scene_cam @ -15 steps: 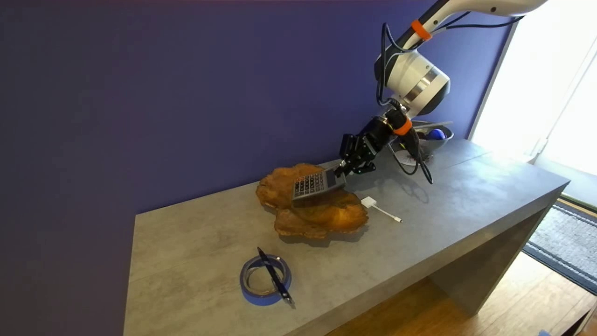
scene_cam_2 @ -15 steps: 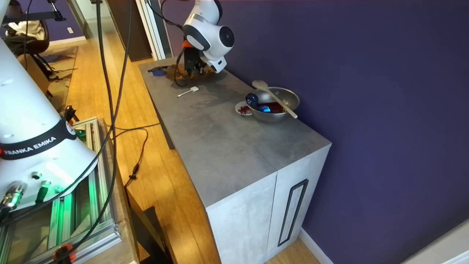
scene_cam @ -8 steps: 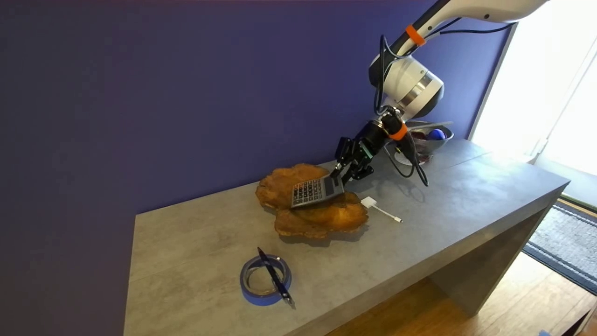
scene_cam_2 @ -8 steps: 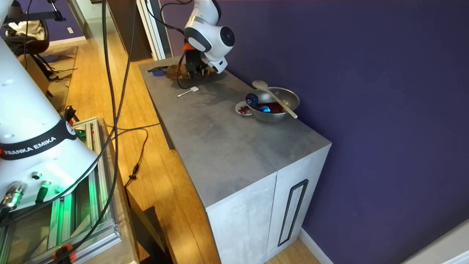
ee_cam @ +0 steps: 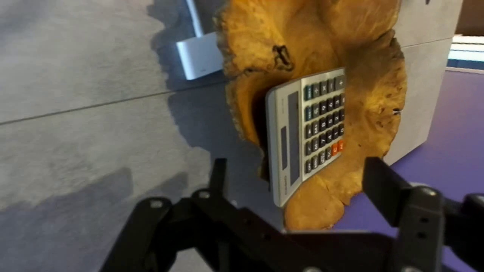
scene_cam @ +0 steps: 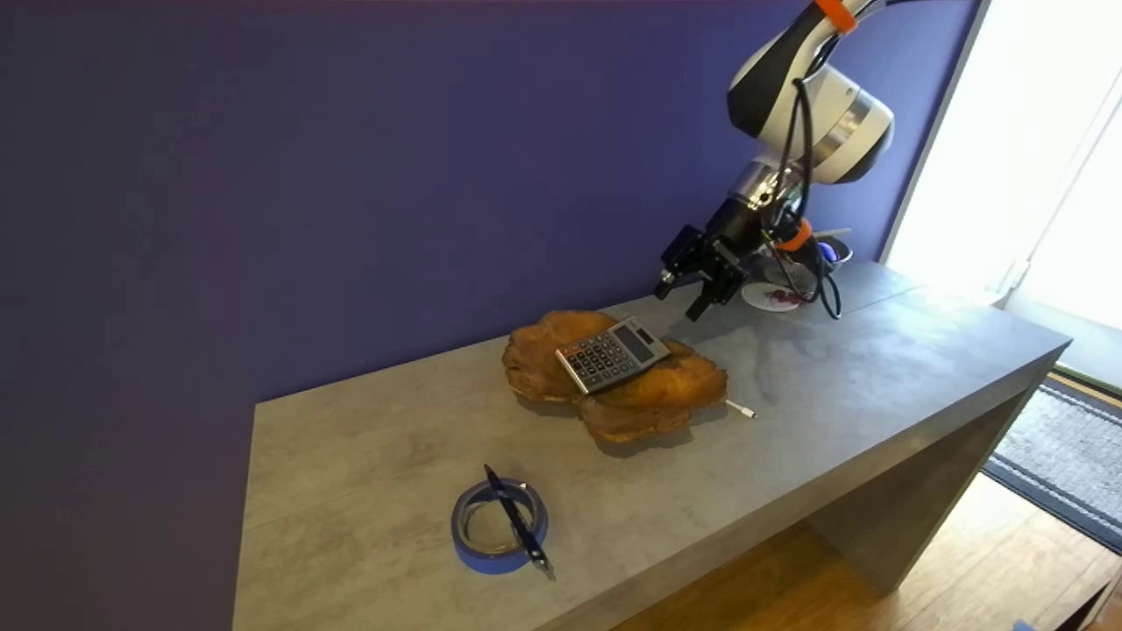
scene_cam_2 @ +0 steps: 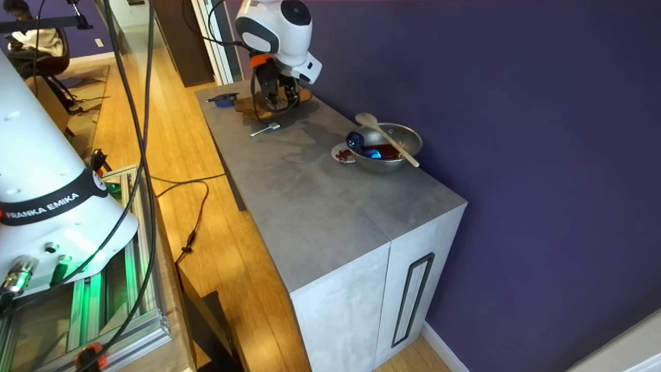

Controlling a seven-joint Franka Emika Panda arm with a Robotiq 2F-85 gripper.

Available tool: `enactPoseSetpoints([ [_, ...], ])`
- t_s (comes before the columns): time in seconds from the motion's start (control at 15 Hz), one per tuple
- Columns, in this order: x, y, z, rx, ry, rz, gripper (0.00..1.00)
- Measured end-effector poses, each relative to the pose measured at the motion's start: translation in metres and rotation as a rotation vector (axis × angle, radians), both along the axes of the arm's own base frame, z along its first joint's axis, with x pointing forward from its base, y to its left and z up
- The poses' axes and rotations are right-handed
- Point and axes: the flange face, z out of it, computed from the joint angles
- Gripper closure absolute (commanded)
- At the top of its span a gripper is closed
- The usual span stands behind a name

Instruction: Put the calculator on the tray

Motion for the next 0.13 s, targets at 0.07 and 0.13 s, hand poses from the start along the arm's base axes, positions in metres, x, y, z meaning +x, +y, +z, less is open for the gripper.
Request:
enactPoseSetpoints([
  [0.07, -0.0107, -0.0096, 0.0078, -0.025, -0.046, 0.027, 0.0],
  [0.13, -0.0199, -0.0178, 0.0142, -0.04, -0.075, 0.047, 0.0],
])
